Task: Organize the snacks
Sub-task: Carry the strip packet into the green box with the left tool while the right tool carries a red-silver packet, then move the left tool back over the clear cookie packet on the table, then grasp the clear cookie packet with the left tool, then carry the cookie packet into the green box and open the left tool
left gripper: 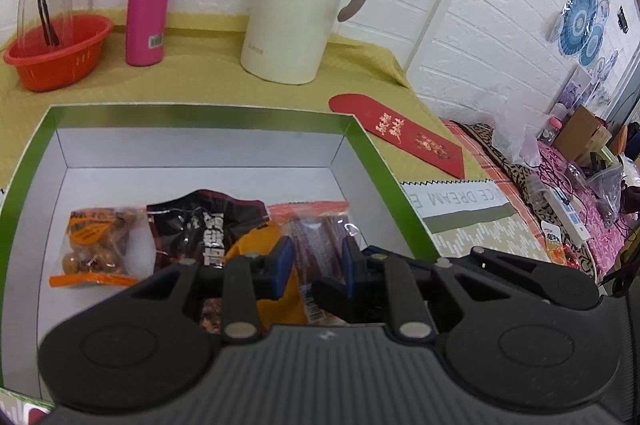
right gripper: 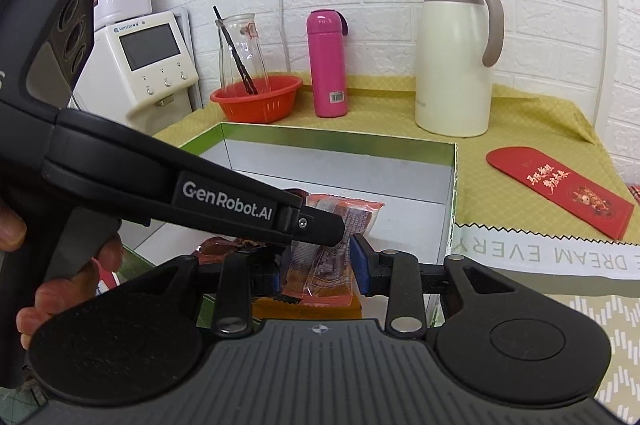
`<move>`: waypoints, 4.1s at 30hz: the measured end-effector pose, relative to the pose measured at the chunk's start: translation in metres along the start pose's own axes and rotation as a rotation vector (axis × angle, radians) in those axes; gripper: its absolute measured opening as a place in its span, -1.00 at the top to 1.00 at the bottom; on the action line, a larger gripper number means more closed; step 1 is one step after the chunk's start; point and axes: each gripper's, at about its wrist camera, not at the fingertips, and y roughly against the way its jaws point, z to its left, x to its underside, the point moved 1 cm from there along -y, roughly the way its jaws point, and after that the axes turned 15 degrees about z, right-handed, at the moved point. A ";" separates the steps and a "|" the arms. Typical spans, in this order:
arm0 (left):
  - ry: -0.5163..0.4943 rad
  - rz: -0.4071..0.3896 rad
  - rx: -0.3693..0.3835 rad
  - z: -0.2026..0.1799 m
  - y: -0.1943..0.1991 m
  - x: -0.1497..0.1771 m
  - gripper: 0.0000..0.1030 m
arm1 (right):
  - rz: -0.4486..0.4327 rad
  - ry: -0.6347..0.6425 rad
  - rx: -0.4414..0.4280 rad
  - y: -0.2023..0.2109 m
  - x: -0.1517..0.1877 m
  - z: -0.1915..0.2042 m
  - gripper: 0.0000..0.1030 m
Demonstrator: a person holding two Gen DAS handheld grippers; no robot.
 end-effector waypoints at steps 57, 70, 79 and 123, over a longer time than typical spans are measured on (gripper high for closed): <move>0.173 -0.134 -0.220 0.059 0.172 0.269 -0.85 | 0.110 0.047 -0.091 0.092 0.142 0.181 -1.00; 0.116 0.008 -0.071 0.101 0.147 0.231 -0.21 | 0.145 0.036 -0.144 0.038 0.111 0.216 -0.93; 0.088 0.037 -0.003 0.093 0.139 0.232 -0.03 | 0.156 0.016 -0.194 0.042 0.119 0.204 -0.07; -0.043 -0.058 0.076 0.019 0.162 0.215 0.24 | 0.045 0.123 -0.089 0.113 0.110 0.175 -0.33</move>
